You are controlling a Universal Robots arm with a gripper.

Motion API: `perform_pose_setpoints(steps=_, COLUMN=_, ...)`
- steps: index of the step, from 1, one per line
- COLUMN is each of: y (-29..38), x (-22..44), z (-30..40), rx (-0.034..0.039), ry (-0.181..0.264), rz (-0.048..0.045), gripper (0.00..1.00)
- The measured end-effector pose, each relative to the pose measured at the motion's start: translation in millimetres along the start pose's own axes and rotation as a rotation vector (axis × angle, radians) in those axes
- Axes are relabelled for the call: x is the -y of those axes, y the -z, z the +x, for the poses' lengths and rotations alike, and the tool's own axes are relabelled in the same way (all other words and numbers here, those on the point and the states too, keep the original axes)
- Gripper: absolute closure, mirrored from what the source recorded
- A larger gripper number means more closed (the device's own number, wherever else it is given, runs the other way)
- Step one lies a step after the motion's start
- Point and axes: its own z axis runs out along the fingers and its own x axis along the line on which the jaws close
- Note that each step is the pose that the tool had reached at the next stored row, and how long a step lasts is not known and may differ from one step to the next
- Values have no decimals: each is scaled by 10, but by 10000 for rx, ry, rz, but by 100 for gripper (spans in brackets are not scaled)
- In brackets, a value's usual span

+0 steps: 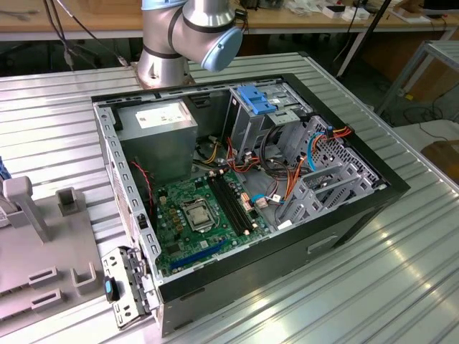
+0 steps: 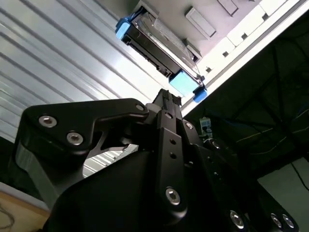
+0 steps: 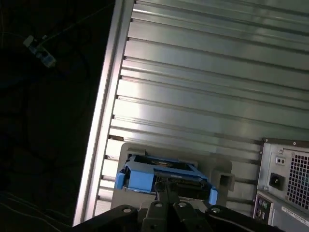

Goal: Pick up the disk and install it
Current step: 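Pick up the disk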

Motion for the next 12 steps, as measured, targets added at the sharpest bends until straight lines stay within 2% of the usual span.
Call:
perform_pose_setpoints(steps=8, y=0, x=0, z=1, rx=-89, ry=1994, rz=-46, gripper=89)
perform_pose_setpoints(steps=10, y=0, x=0, z=0, rx=-124, ry=2813, rz=-65, gripper=89)
perform_pose_setpoints(steps=12, y=1, x=0, z=2, rx=-141, ry=3156, rz=-72, gripper=89)
